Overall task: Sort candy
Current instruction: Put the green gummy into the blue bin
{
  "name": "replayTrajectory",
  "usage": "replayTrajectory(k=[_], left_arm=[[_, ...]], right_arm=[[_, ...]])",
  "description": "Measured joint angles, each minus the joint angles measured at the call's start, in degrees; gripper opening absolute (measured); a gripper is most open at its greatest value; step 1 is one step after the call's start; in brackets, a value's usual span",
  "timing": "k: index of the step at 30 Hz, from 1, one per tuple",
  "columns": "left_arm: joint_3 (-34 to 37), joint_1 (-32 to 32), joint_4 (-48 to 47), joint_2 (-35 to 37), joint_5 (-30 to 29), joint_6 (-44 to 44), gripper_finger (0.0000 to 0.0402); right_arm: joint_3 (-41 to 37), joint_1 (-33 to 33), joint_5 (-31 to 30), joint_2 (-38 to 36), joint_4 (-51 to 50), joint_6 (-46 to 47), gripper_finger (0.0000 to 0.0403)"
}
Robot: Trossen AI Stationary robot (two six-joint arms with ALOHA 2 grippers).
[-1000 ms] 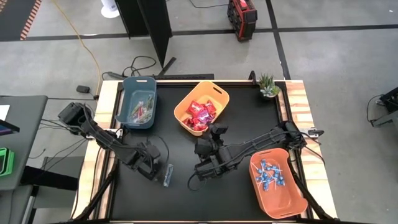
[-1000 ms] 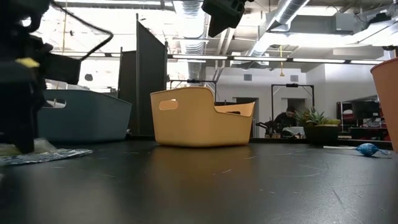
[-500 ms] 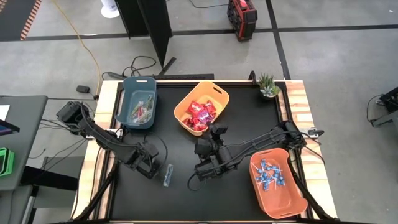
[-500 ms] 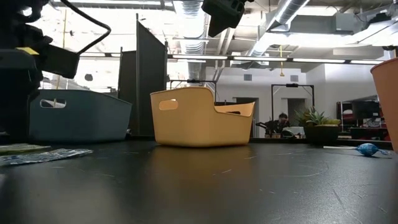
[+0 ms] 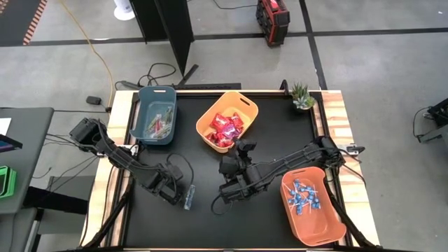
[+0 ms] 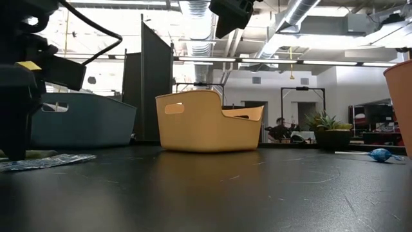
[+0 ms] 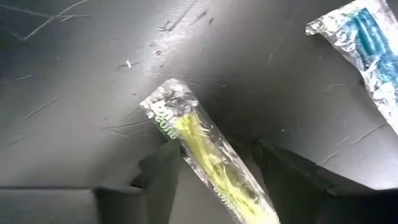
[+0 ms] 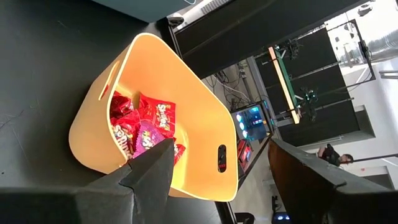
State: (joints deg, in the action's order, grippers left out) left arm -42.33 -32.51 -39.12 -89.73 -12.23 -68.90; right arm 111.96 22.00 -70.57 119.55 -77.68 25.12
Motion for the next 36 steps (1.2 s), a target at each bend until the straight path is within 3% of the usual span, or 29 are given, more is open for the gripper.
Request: replayTrajectory(k=[2, 8, 9, 14, 20, 24, 30, 36], left_arm=[[0.0, 0.0, 0.3, 0.3, 0.3, 0.4, 0.0183], [0.2, 0.0, 0.8, 2.9, 0.9, 4.7, 0.0029], [0.2, 0.0, 0.9, 3.3, 0.9, 5.3, 0.0018], [-1.2, 0.0, -0.6, 5.0, 0.4, 11.5, 0.0007], [-6.2, 0.0, -0.6, 12.0, -2.9, 22.6, 0.0004], [-8.9, -1.5, 5.0, 18.5, -4.2, 36.1, 0.0003], [-9.0, -6.2, 17.8, 26.8, 0.2, 59.8, 0.0002], [-9.0, -6.6, 18.8, 29.3, -2.5, 61.5, 0.0002]], right_arm=[[0.0, 0.0, 0.0, 0.0, 0.1, -0.1, 0.0276], [0.0, 0.0, 0.0, 0.0, 0.1, -0.1, 0.0276], [0.0, 0.0, 0.0, 0.0, 0.1, -0.1, 0.0276], [0.0, 0.0, 0.0, 0.0, 0.1, -0.1, 0.0276], [0.0, 0.0, 0.0, 0.0, 0.1, -0.1, 0.0276], [0.0, 0.0, 0.0, 0.0, 0.1, -0.1, 0.0276], [0.0, 0.0, 0.0, 0.0, 0.1, -0.1, 0.0276], [0.0, 0.0, 0.0, 0.0, 0.1, -0.1, 0.0276]])
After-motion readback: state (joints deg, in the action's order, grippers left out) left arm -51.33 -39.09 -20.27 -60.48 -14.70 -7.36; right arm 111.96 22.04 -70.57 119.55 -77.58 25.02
